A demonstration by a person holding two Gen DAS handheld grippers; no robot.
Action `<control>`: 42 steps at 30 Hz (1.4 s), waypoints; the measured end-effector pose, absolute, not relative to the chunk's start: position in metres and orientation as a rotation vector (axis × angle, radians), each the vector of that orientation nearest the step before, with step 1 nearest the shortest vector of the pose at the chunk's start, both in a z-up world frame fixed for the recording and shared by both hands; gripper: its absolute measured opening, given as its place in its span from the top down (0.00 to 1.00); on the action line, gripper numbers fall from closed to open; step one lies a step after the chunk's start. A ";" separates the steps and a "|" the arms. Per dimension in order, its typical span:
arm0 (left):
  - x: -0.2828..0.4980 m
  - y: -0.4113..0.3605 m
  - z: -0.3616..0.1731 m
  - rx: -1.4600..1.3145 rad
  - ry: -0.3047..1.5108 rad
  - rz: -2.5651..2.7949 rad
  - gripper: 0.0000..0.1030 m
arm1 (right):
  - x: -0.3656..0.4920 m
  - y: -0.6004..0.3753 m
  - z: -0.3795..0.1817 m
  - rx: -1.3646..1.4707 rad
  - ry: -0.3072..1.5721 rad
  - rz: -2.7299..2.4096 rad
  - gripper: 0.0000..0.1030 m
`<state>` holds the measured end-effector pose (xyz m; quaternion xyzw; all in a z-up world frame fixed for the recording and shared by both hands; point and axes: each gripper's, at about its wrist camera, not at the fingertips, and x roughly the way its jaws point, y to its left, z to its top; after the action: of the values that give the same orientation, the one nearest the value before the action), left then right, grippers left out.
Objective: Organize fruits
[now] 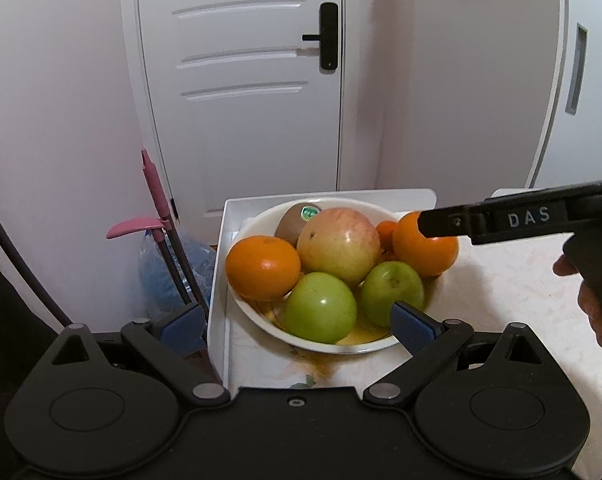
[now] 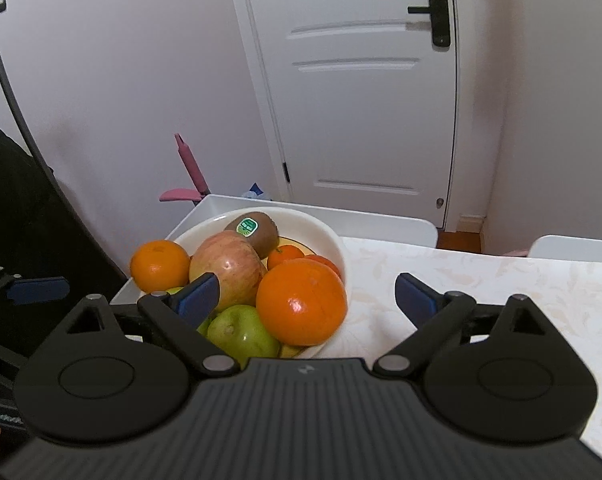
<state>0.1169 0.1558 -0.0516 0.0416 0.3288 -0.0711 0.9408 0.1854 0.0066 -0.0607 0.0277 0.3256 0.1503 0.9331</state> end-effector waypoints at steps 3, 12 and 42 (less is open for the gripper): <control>0.108 0.149 -0.041 0.084 0.655 -0.136 0.02 | 0.169 0.000 -0.046 0.057 0.655 0.310 0.00; 0.060 0.117 0.003 0.090 0.587 -0.097 0.02 | 0.097 -0.039 0.009 0.039 0.633 0.255 0.00; -0.041 0.047 0.044 0.083 0.543 -0.073 0.00 | -0.041 -0.114 0.031 0.032 0.695 -0.036 0.00</control>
<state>-0.0410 0.0471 0.0441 0.0412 0.2679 -0.0362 0.9619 -0.0409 -0.1142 0.0311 0.0158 0.3406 -0.0176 0.9399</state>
